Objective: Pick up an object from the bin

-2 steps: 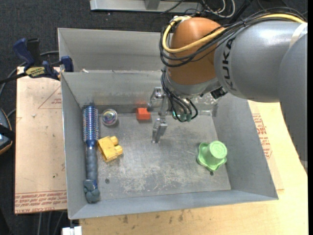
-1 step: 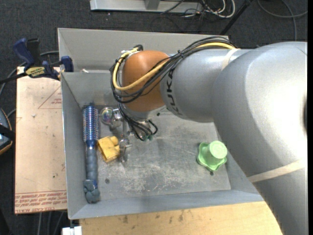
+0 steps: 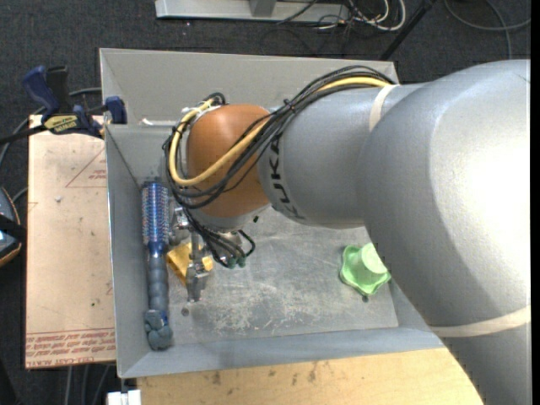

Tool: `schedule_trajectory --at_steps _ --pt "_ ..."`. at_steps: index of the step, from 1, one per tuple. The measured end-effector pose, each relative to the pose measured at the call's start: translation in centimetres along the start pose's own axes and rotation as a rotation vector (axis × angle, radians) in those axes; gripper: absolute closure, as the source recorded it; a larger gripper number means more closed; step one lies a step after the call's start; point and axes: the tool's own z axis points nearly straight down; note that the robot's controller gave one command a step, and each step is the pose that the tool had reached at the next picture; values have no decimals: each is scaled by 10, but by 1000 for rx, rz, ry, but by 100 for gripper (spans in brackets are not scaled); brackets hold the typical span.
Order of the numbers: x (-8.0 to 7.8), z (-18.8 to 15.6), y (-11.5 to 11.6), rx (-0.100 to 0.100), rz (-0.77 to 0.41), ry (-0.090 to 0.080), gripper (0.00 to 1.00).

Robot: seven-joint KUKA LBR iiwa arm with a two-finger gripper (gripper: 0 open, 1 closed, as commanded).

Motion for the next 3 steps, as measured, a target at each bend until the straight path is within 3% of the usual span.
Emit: schedule_trajectory --at_steps 1,2,3 --pt "14 2 -17 3 136 2 0" --pt "25 27 -1 0 429 -10 0" --pt "24 26 -1 2 429 -4 0"
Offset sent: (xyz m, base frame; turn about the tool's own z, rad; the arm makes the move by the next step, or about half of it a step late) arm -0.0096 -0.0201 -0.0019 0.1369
